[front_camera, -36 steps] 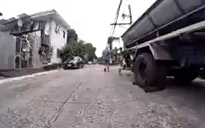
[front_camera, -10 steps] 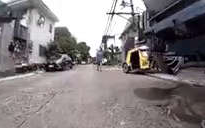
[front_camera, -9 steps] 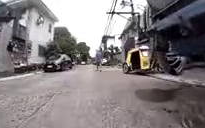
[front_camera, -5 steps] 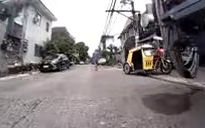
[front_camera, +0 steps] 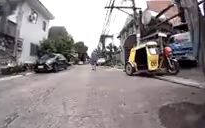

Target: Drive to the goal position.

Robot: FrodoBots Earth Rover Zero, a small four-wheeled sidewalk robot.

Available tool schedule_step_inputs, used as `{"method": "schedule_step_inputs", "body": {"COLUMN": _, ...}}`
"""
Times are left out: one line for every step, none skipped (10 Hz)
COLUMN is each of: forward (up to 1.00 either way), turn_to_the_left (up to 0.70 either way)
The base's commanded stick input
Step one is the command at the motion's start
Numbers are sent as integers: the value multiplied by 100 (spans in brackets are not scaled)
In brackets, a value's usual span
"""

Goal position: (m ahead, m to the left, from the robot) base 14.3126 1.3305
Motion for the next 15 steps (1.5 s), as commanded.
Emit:
{"method": "schedule_step_inputs", "body": {"forward": 100, "turn_to_the_left": 0}}
{"method": "schedule_step_inputs", "body": {"forward": 100, "turn_to_the_left": 0}}
{"method": "schedule_step_inputs", "body": {"forward": 100, "turn_to_the_left": 0}}
{"method": "schedule_step_inputs", "body": {"forward": 100, "turn_to_the_left": 0}}
{"method": "schedule_step_inputs", "body": {"forward": 100, "turn_to_the_left": 0}}
{"method": "schedule_step_inputs", "body": {"forward": 100, "turn_to_the_left": 0}}
{"method": "schedule_step_inputs", "body": {"forward": 100, "turn_to_the_left": 0}}
{"method": "schedule_step_inputs", "body": {"forward": 100, "turn_to_the_left": 0}}
{"method": "schedule_step_inputs", "body": {"forward": 100, "turn_to_the_left": 0}}
{"method": "schedule_step_inputs", "body": {"forward": 100, "turn_to_the_left": 0}}
{"method": "schedule_step_inputs", "body": {"forward": 100, "turn_to_the_left": 0}}
{"method": "schedule_step_inputs", "body": {"forward": 100, "turn_to_the_left": 0}}
{"method": "schedule_step_inputs", "body": {"forward": 100, "turn_to_the_left": 0}}
{"method": "schedule_step_inputs", "body": {"forward": 100, "turn_to_the_left": 0}}
{"method": "schedule_step_inputs", "body": {"forward": 100, "turn_to_the_left": 0}}
